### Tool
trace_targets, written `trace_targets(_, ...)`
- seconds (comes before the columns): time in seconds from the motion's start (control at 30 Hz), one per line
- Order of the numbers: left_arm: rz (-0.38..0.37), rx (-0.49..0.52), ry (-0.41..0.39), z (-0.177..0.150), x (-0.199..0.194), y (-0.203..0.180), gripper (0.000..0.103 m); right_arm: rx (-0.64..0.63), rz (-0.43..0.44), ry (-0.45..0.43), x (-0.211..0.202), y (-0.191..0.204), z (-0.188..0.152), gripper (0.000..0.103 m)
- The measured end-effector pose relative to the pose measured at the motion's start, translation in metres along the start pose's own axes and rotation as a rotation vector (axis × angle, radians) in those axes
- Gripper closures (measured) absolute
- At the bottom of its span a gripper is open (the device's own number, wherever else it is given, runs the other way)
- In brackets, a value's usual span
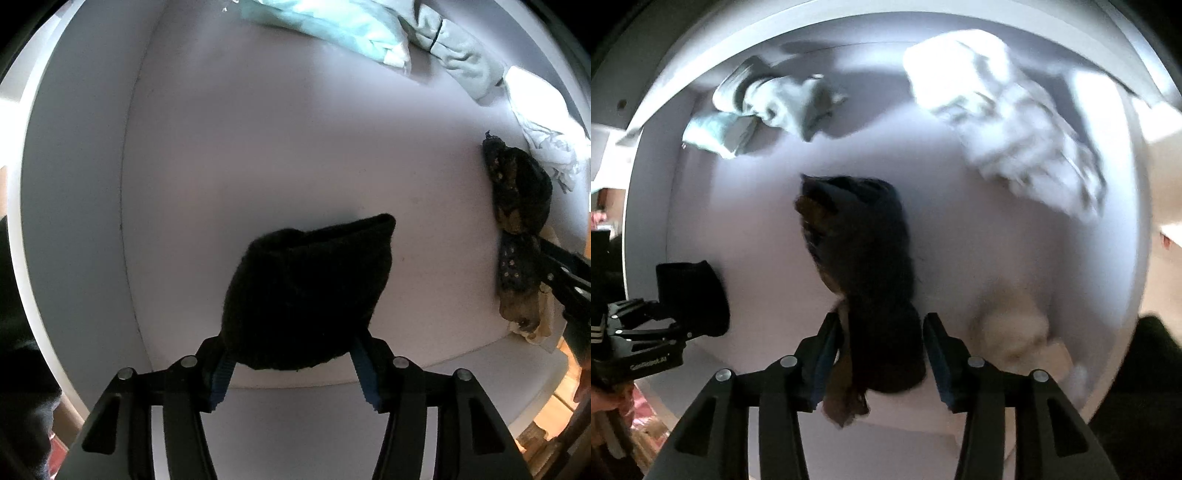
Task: Organize soft objects
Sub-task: 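Carry the dark lace cloth to the tray with the right tool while the left holds the black item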
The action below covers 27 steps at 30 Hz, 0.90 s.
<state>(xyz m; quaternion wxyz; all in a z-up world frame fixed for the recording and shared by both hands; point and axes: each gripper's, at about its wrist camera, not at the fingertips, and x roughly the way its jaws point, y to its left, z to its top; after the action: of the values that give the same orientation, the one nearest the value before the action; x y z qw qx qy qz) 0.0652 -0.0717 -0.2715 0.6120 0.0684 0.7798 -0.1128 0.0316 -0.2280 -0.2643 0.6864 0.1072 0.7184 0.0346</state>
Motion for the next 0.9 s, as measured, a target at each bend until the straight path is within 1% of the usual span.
trace_targets(0.1, 0.005, 0.002, -0.004, 0.001, -0.001, -0.001, 0.044, -0.047, -0.052, 0.032, 0.01, 0.011, 0.0, 0.056)
trace_targets(0.2, 0.017, 0.01, -0.014, 0.0, -0.001, -0.005, 0.043, -0.064, -0.09, 0.059, 0.019, 0.013, -0.006, 0.057)
trace_targets(0.27, 0.02, 0.016, -0.026, -0.003, -0.005, -0.005, 0.043, -0.058, -0.098, 0.05, 0.02, 0.01, -0.009, 0.064)
trace_targets(0.4, 0.027, 0.027, -0.034, -0.006, -0.008, -0.009, 0.043, 0.017, -0.024, 0.041, 0.012, -0.008, -0.017, 0.069)
trace_targets(0.5, 0.028, 0.033, -0.035, -0.008, -0.009, -0.007, 0.044, 0.059, 0.043, -0.001, -0.002, -0.016, -0.024, 0.07)
trace_targets(0.6, 0.032, 0.039, -0.036, -0.009, -0.011, -0.006, 0.045, 0.057, 0.085, -0.038, -0.018, -0.016, -0.032, 0.07)
trace_targets(0.73, 0.041, 0.049, -0.038, -0.011, -0.01, -0.012, 0.045, 0.059, 0.125, -0.058, -0.036, -0.017, -0.049, 0.07)
trace_targets(0.77, 0.041, 0.05, -0.038, -0.011, -0.007, -0.015, 0.045, 0.065, 0.147, -0.062, -0.042, -0.018, -0.055, 0.07)
trace_targets(0.83, 0.041, 0.052, -0.038, -0.012, -0.005, -0.019, 0.046, 0.078, 0.186, -0.065, -0.053, -0.02, -0.056, 0.07)
trace_targets(0.9, 0.039, 0.051, -0.037, -0.011, -0.003, -0.022, 0.046, 0.089, 0.235, -0.077, -0.066, -0.013, -0.055, 0.07)
